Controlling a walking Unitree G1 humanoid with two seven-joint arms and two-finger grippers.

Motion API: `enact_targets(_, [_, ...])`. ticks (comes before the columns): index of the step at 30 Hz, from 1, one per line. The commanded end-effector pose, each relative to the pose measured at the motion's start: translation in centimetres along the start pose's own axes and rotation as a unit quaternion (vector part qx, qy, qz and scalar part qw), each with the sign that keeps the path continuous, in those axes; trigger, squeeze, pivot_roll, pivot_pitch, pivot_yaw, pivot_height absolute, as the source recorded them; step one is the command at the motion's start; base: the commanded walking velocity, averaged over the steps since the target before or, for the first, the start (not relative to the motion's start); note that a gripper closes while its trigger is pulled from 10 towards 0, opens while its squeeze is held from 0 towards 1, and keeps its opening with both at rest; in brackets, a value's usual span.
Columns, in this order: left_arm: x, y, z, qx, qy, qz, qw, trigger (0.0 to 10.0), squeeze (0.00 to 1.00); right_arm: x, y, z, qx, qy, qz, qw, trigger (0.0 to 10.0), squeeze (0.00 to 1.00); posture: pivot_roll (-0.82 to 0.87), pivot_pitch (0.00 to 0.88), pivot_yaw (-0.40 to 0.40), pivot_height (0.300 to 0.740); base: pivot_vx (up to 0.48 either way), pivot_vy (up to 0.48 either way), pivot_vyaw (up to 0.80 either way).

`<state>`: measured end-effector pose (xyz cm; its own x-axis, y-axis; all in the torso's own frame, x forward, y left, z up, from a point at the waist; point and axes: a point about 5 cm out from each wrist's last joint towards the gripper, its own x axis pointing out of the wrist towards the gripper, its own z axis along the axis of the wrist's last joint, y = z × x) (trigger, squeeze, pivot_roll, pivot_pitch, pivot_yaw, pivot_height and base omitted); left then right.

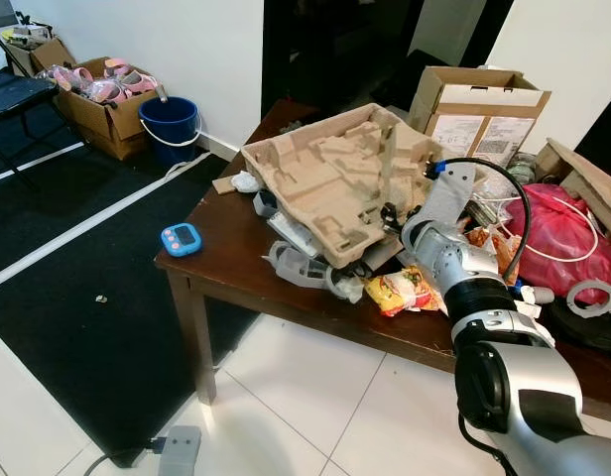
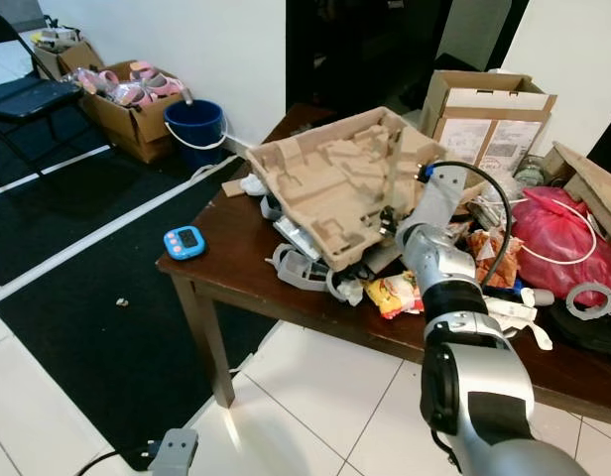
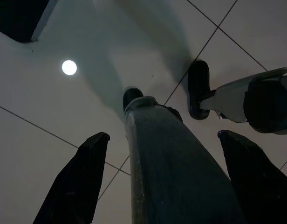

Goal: Picking trash to rubbish bin

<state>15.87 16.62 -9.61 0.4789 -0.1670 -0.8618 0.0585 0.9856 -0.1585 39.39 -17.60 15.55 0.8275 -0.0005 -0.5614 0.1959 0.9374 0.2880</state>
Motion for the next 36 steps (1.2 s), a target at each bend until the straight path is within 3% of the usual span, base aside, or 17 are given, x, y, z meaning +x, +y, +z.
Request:
enact_targets(1, [0.1,-0.7,-0.8,-0.008,0.012,-0.008,1.0,10.0,0.0,0.1,-0.4,-0.2,0.007,0.008,-0.005,1.0,10.0,0.96,-0.01,0.087,-0.09,0.74,0.0,0.0,0.0])
enact_targets(2, [0.1,-0.7,-0.8,-0.008,0.012,-0.008,1.0,10.0,0.0,0.1,-0.4,-0.2,0.008,0.009,-0.005,1.0,10.0,0.96,-0.01,0.086,-0.09,0.74,0.0,0.0,0.0])
enact_targets(3, [0.1,-0.7,-0.8,-0.009,0.012,-0.008,1.0,10.0,0.0,0.1,-0.4,-0.4,0.013,0.015,-0.003,1.0,10.0,0.0,-0.01,0.088,-0.091,0.74,0.0,0.0,0.0])
enact_targets(5, [0.1,-0.8,-0.8,-0.01,0.012,-0.008,1.0,10.0,0.0,0.2,-0.5,-0.8,0.021,0.021,-0.001,1.0,10.0,0.0,-0.01,0.088,-0.093,0.74,0.0,0.0,0.0])
enact_targets(6, [0.1,-0.8,-0.8,-0.01,0.012,-0.008,1.0,10.0,0.0,0.3,-0.6,-0.9,0.023,0.021,-0.002,1.0,3.1,0.0,-0.01,0.089,-0.091,0.74,0.0,0.0,0.0])
enact_targets(7, [0.1,-0.8,-0.8,-0.01,0.012,-0.008,1.0,10.0,0.0,0.3,-0.7,-0.9,0.024,0.02,-0.002,1.0,3.1,0.0,-0.01,0.089,-0.091,0.74,0.0,0.0,0.0])
enact_targets(8, [0.1,-0.8,-0.8,-0.01,0.012,-0.008,1.0,10.0,0.0,0.3,-0.8,-0.9,0.027,0.019,-0.003,0.999,0.0,0.0,-0.01,0.089,-0.092,0.74,0.0,0.0,0.0])
enact_targets(27, [0.1,-0.9,-0.6,-0.007,0.011,-0.009,1.0,10.0,0.0,0.0,-0.8,0.1,0.069,0.008,0.008,0.998,0.0,0.0,-0.01,0.085,-0.086,0.74,0.0,0.0,0.0])
enact_targets(36, [0.1,-0.8,-0.6,-0.005,0.011,-0.009,1.0,10.0,0.0,-0.1,-0.7,0.6,0.167,0.003,0.039,0.985,0.0,0.0,-0.01,0.078,-0.085,0.74,0.0,0.0,0.0])
